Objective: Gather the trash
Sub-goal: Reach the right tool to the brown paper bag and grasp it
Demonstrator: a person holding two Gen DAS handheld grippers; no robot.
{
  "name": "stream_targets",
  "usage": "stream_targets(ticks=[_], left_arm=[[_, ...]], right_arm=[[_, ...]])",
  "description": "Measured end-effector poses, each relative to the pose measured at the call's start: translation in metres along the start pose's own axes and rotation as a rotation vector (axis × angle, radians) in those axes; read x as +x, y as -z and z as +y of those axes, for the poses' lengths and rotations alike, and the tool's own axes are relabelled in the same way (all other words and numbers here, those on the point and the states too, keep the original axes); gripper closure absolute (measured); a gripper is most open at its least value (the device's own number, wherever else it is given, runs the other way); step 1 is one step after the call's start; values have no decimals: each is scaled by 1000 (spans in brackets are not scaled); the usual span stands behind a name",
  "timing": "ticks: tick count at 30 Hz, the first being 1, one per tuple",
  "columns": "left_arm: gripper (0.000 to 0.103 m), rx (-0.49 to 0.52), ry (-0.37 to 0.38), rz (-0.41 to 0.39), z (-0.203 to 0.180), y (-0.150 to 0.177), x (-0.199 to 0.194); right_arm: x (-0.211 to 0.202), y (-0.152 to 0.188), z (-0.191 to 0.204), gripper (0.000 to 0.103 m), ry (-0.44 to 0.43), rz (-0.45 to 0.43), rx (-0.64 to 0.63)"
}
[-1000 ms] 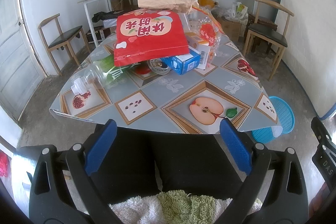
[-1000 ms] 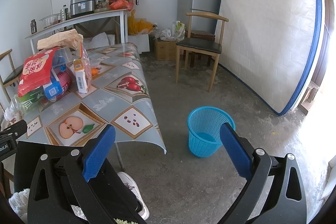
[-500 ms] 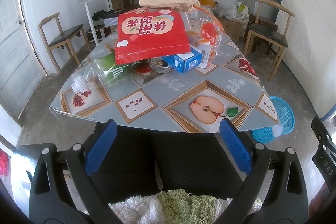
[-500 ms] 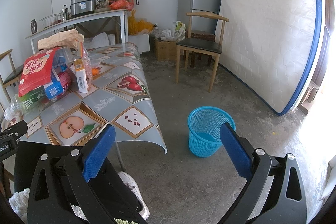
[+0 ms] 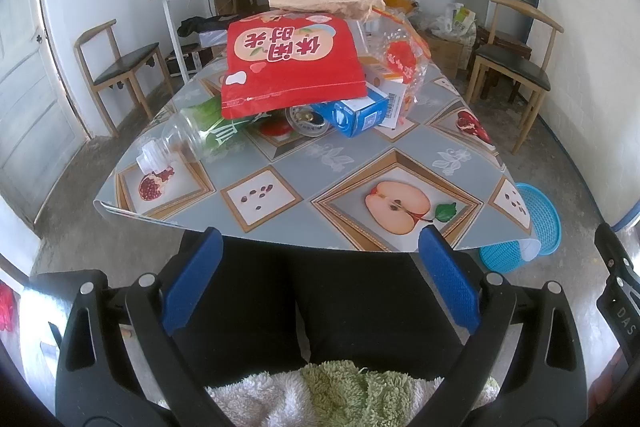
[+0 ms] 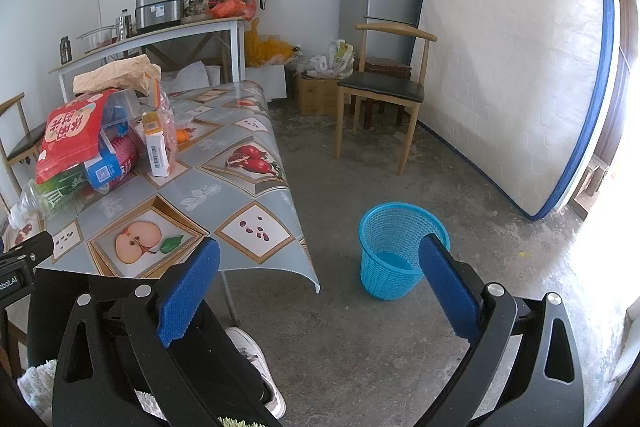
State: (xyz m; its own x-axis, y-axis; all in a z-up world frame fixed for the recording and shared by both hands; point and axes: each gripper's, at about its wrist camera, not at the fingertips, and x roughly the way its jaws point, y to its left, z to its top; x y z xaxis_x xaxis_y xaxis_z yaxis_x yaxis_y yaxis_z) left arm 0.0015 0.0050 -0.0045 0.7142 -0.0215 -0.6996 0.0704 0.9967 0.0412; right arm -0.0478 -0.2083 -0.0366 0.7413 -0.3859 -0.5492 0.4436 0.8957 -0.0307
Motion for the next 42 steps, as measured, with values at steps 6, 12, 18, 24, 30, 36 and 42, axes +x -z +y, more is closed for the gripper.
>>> stream_targets(ticks=[6,12,18,24,30,36,42], left_arm=[[9,-7,-5,1,5,1,3],[9,-40,-21,10,12,-1,12],[9,-81,-52,-12,22,-8,17],[8,-128,-53,-51,43,-20,19],[8,-135,-43,-98,64,-39,22],[9,-119,-27,-168,80,-55,22],[8,-123,25,-219,98,-71,29]], right_arm=[[0,-1,1,6,-2,-2,-4],[5,-7,13,6,-23,-10,-18],[23,-23,30,6,-49,-2,-67],[33,-58,59,6,-63,-40,-129],[36,-99,92,6,-110,-129,-177],[39,-142,119,6,-241,-190,-210],[47,-198,150,6,-473,-174,-223]])
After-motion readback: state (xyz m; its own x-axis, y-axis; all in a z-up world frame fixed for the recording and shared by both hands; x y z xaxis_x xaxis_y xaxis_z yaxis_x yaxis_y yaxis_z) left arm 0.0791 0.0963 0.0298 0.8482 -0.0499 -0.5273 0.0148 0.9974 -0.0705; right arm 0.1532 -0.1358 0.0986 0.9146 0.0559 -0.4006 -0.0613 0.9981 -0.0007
